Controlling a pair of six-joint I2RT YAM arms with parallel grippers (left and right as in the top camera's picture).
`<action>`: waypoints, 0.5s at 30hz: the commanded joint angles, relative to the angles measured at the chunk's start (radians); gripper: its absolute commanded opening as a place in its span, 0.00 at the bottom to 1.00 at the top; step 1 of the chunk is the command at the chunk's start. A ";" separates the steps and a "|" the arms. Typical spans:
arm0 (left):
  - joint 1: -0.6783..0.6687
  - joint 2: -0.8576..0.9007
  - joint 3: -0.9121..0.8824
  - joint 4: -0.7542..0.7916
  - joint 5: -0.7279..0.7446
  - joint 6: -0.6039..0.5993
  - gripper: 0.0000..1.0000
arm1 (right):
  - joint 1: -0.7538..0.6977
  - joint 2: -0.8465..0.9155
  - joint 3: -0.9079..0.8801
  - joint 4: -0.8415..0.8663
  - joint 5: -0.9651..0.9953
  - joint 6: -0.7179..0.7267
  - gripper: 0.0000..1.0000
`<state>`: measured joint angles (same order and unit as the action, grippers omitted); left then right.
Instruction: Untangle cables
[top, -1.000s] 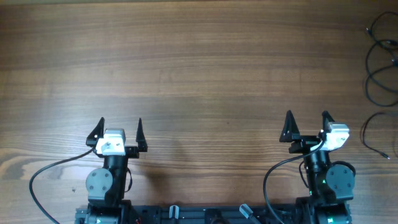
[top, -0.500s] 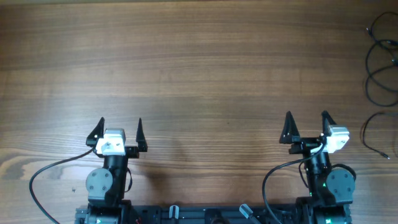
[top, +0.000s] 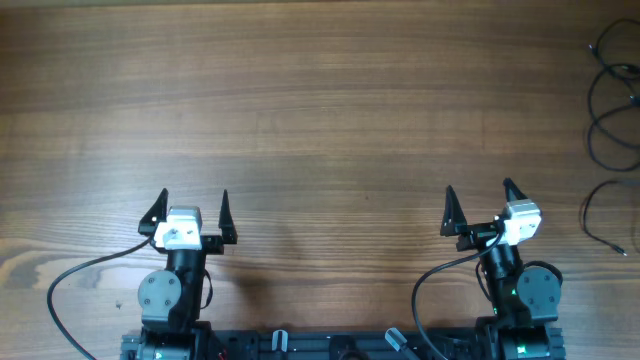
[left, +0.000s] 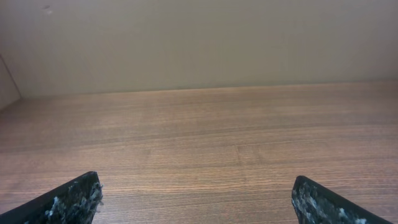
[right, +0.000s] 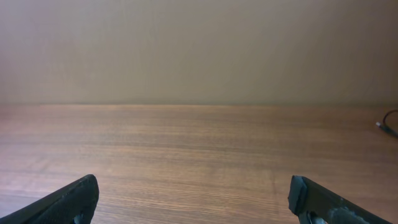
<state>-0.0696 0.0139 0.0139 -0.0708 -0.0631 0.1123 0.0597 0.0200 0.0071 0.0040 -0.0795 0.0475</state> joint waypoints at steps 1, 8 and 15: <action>0.007 -0.008 -0.008 0.003 -0.009 0.011 1.00 | -0.007 -0.016 -0.002 0.003 -0.019 -0.063 1.00; 0.007 -0.008 -0.008 0.003 -0.009 0.011 1.00 | -0.007 -0.016 -0.002 0.003 -0.019 -0.045 1.00; 0.007 -0.008 -0.008 0.003 -0.009 0.011 1.00 | -0.060 -0.016 -0.002 -0.001 -0.008 -0.045 1.00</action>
<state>-0.0696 0.0139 0.0139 -0.0708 -0.0631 0.1123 0.0257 0.0200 0.0071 0.0017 -0.0822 0.0128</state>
